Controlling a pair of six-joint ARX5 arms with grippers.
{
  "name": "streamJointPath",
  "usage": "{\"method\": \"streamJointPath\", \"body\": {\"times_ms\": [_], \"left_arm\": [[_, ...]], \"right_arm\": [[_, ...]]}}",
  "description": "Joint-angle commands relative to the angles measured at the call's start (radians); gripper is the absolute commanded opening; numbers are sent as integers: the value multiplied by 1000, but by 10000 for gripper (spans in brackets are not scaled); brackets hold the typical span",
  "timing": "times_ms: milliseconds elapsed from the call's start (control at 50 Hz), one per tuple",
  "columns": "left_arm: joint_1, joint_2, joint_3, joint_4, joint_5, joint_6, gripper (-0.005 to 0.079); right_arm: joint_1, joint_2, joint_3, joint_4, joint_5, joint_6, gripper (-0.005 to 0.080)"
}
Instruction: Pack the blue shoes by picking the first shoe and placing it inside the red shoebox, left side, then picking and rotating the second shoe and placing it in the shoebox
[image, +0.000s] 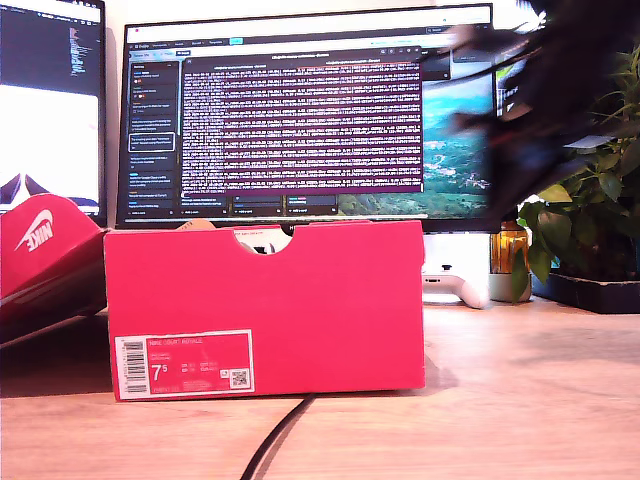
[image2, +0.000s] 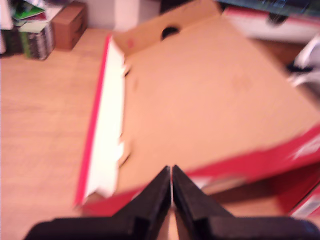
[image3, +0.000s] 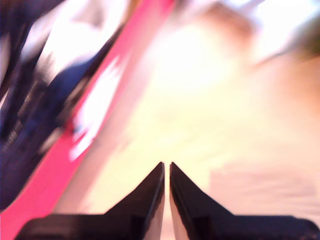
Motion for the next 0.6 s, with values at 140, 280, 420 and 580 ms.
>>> {"method": "streamJointPath", "body": {"times_ms": [140,280,420,580], "left_arm": [[5,-39,6,9,-22,30,-20],[5,-60,5,-13,-40,26,-20],[5,-61,2,-19,-47,25,-20],[5,-61,1,-23,-93,22,-20]], "right_arm": [[-161,-106,-143,87,-37,23,-8],[-224,-176,-227,156,-39,27,-8],[-254,-241,-306,214,-39,73,-8],[-257,-309,-407,314,-39,82,-8]]}}
